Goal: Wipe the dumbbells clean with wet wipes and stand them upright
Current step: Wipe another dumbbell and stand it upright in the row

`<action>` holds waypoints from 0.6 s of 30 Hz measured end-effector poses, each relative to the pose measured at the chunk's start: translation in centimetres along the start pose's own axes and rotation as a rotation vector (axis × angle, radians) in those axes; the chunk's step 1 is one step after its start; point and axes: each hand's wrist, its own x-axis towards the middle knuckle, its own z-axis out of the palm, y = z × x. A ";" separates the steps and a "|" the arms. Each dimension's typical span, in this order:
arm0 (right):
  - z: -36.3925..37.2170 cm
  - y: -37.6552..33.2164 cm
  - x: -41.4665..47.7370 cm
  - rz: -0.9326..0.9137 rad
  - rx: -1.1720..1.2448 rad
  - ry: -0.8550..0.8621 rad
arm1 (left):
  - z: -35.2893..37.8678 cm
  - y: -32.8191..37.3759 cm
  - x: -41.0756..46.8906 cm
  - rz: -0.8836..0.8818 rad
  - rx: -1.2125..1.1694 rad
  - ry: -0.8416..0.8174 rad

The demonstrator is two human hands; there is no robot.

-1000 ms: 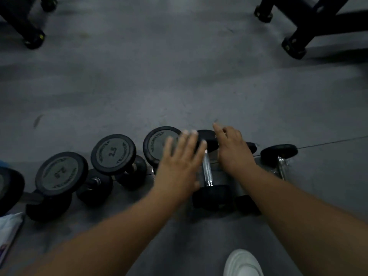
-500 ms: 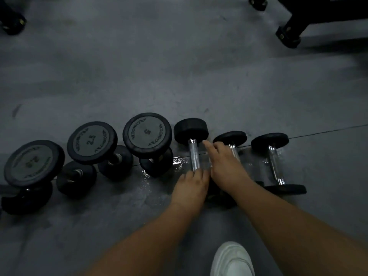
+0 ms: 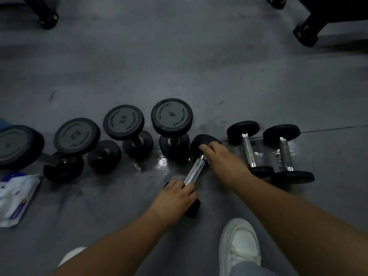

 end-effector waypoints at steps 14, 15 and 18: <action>10.3 -18.8 -10.8 -0.176 0.210 -0.107 | 3.3 -4.1 -20.2 0.172 0.273 -0.056; 10.4 -19.3 -10.7 -0.130 0.243 -0.106 | 3.3 -4.2 -20.4 0.168 0.274 -0.078; 10.6 -20.1 -10.5 0.008 0.343 -0.050 | 3.8 -3.9 -20.3 0.047 0.210 -0.099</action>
